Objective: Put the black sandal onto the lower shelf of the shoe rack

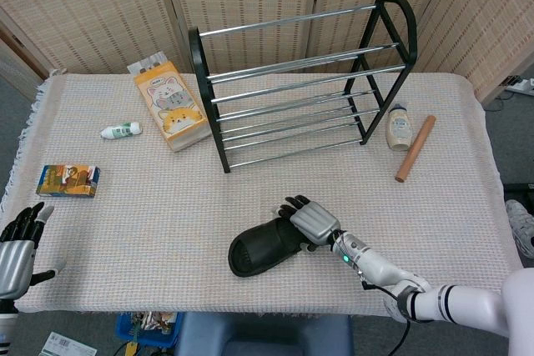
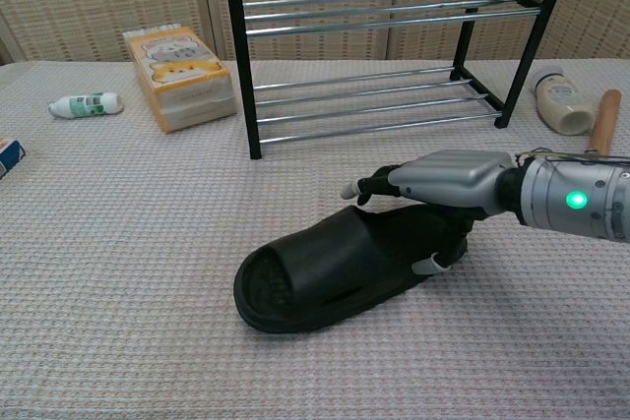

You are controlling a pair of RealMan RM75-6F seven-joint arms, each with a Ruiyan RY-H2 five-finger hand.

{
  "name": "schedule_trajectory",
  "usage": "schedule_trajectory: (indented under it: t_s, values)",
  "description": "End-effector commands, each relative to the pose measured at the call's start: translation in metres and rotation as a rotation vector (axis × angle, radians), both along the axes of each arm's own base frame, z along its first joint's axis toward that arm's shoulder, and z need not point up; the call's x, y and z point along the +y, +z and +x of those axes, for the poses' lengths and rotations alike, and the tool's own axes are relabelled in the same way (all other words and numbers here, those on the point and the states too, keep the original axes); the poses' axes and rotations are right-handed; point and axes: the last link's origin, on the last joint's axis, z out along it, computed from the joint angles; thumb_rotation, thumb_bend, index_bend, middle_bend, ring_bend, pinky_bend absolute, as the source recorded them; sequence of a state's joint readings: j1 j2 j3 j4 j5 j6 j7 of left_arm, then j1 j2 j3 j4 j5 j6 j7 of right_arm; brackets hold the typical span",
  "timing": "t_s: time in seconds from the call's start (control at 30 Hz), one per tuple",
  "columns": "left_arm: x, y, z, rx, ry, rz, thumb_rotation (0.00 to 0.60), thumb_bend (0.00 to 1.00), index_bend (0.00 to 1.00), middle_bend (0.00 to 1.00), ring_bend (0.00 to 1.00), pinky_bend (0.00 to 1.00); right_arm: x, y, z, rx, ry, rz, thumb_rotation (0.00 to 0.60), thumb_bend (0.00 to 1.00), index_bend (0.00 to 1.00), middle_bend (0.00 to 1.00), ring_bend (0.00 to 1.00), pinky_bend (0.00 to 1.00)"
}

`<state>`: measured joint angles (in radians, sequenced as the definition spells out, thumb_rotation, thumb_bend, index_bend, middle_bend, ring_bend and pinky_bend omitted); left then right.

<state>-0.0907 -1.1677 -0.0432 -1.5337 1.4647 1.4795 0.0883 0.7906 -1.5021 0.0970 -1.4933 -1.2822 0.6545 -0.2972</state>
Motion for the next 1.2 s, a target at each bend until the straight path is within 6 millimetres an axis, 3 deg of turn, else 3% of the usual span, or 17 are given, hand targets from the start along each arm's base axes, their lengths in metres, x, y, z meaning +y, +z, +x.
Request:
schedule_trajectory:
  t_s: [0.03, 0.37, 0.57, 0.8, 1.03, 1.2]
  values:
    - [0.000, 0.000, 0.000, -0.003, -0.001, -0.001, 0.600, 0.19, 0.09, 0.08, 0.08, 0.20, 0.002, 0.003, -0.001, 0.002, 0.002, 0.000, 0.600, 0.18, 0.05, 0.12, 0.00, 0.08]
    - [0.001, -0.001, 0.003, -0.001, -0.008, -0.006, 0.600, 0.19, 0.09, 0.08, 0.08, 0.20, 0.001, 0.004, -0.002, -0.009, -0.012, -0.006, 0.600, 0.07, 0.05, 0.12, 0.00, 0.08]
    - [0.001, 0.000, 0.003, 0.002, -0.007, -0.003, 0.600, 0.19, 0.09, 0.08, 0.08, 0.20, -0.002, -0.004, 0.004, -0.008, -0.009, 0.014, 0.600, 0.08, 0.05, 0.12, 0.00, 0.08]
    - [-0.001, 0.000, 0.003, 0.002, -0.005, -0.005, 0.600, 0.19, 0.09, 0.08, 0.08, 0.20, 0.000, -0.012, 0.013, -0.008, 0.012, 0.029, 0.600, 0.17, 0.10, 0.17, 0.02, 0.09]
    - [-0.004, 0.001, 0.001, -0.001, 0.002, 0.002, 0.600, 0.19, 0.09, 0.08, 0.08, 0.20, -0.004, -0.011, 0.011, -0.048, 0.004, -0.046, 0.600, 0.45, 0.32, 0.35, 0.23, 0.34]
    - [-0.005, 0.001, -0.001, -0.002, 0.005, 0.002, 0.600, 0.19, 0.09, 0.08, 0.08, 0.20, -0.013, 0.009, 0.002, -0.109, -0.042, -0.135, 0.600, 0.49, 0.40, 0.40, 0.29, 0.43]
